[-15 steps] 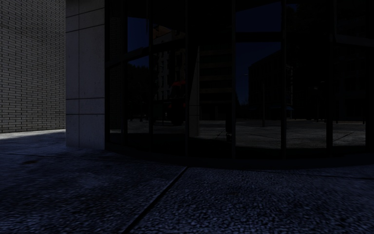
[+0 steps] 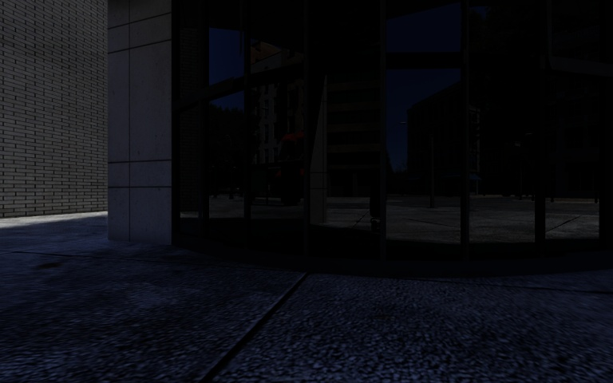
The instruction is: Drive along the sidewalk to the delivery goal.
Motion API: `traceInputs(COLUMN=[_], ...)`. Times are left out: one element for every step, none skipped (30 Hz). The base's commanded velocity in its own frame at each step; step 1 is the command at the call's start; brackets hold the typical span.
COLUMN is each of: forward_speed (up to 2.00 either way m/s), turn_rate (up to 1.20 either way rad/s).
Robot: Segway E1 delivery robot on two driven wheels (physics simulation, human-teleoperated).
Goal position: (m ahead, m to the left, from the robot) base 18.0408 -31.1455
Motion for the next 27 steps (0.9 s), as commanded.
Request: traceInputs(forward_speed=[0.0, 0.0, 0.0, 0.0, 0.0, 0.0, 0.0, 0.0, 0.0, 0.0, 0.0, 0.0, 0.0, 0.0, 0.0, 0.0, 0.0, 0.0, 0.0, 0.0, 0.0, 0.0, 0.0, 0.0, 0.0, 0.0, 0.0], turn_rate=[0.0, 0.0, 0.0, 0.0, 0.0, 0.0, 0.0, 0.0, 0.0, 0.0, 0.0, 0.0, 0.0, 0.0, 0.0, -0.04, -0.15, -0.3, -0.3, -0.42, -0.48, -0.48, -0.49, -0.5, -0.5, -0.5, -0.5])
